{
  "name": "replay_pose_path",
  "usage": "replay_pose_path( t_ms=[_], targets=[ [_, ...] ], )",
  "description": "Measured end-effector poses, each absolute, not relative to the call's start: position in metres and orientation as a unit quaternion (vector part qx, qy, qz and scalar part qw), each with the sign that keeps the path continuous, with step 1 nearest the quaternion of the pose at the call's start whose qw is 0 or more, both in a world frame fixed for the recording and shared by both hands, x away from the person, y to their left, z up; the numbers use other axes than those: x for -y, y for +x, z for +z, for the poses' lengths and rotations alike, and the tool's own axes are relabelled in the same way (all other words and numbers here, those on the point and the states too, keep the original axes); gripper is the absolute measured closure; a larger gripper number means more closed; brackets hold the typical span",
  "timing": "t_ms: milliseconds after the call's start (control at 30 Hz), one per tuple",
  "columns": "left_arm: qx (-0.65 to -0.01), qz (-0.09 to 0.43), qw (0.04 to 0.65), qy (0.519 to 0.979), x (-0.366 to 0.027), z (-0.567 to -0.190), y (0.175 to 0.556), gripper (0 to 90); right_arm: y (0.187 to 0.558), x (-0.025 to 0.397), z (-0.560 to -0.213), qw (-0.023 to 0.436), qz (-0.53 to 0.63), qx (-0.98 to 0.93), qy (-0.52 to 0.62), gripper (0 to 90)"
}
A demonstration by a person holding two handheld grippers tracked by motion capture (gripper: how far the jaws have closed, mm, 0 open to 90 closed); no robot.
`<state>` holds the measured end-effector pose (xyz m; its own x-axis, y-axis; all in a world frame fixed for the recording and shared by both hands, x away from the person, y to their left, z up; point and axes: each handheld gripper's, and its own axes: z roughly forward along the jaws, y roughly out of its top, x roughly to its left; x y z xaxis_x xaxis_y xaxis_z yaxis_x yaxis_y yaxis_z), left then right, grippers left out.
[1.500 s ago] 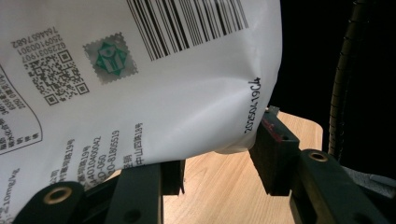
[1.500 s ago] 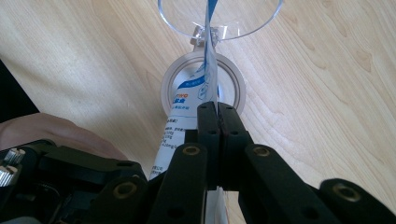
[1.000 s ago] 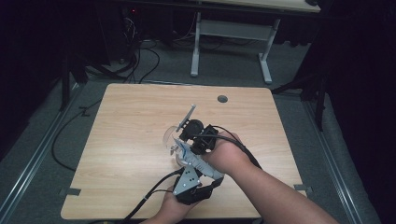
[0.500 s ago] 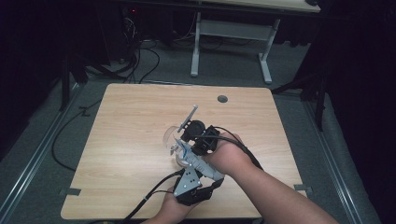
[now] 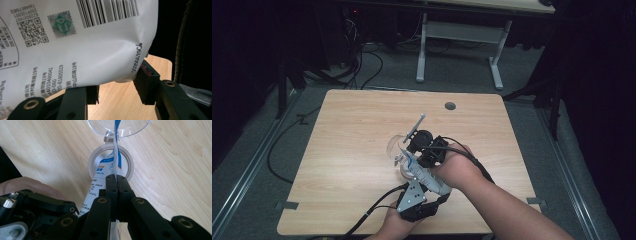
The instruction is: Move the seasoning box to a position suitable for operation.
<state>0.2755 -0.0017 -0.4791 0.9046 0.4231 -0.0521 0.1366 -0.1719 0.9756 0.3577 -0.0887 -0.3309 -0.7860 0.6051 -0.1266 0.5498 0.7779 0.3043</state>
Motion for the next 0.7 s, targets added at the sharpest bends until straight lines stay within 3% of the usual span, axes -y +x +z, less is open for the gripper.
replay_pose_path(
  t_ms=[700],
  targets=[
    [-0.176,0.122,0.608,0.765,-0.0003,-0.4838,0.2728,59.0,0.3515,0.0940,-0.3293,0.105,0.131,-0.936,0.310,89.6]
  ],
)
